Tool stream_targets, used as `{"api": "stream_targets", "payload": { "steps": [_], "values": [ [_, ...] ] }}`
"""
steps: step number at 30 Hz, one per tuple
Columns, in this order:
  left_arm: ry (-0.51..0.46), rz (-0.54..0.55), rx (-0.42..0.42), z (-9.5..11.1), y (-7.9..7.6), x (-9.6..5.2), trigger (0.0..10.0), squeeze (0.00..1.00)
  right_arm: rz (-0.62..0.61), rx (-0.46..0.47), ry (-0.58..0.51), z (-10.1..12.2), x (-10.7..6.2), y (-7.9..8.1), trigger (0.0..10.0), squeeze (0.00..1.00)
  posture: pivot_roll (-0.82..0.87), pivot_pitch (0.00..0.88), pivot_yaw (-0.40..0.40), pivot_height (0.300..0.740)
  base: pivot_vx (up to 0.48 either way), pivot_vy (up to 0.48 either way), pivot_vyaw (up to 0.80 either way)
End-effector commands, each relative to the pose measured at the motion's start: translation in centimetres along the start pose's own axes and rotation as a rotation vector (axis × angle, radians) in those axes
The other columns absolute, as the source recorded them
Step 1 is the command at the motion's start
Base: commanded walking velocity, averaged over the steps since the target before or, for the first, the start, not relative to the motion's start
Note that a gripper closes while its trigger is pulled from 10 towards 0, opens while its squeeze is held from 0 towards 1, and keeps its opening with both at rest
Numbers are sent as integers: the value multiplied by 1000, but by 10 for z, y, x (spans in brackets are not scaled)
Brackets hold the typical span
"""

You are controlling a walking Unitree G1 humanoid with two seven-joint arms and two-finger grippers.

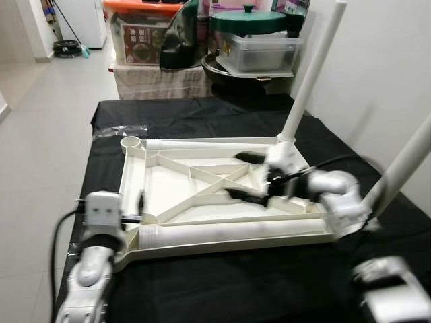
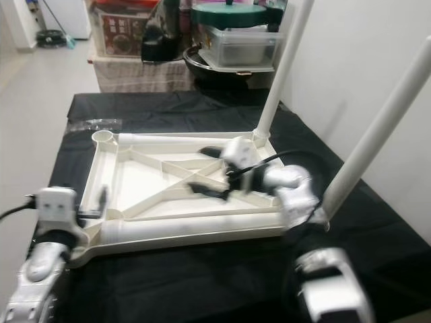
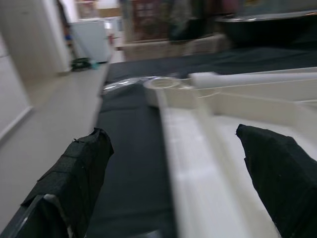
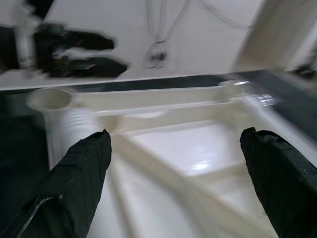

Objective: Building children table

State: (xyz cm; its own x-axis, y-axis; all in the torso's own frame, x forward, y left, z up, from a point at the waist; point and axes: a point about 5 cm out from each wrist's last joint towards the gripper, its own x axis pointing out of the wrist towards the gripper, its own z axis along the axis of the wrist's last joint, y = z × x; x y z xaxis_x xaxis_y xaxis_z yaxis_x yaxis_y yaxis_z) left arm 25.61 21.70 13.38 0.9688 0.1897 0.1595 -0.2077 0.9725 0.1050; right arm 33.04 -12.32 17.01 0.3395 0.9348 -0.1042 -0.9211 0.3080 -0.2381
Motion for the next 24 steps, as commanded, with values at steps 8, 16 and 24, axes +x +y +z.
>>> {"api": "stream_targets", "payload": {
  "steps": [8, 16, 24],
  "values": [
    [31, 109, 93, -4, 40, -21, 10000, 0, 172, 75, 55, -19, 13, 39, 10000, 0, 82, 0, -98, 740, 0, 0, 0],
    [45, 127, 104, -7, 42, -31, 10000, 0, 194, 70, 58, -14, 20, 42, 10000, 0, 98, 0, -104, 740, 0, 0, 0],
    [44, 115, 101, -6, 40, -28, 10000, 0, 298, 34, 160, -25, 28, 56, 8510, 0, 101, 0, -105, 740, 0, 0, 0]
  ]
}}
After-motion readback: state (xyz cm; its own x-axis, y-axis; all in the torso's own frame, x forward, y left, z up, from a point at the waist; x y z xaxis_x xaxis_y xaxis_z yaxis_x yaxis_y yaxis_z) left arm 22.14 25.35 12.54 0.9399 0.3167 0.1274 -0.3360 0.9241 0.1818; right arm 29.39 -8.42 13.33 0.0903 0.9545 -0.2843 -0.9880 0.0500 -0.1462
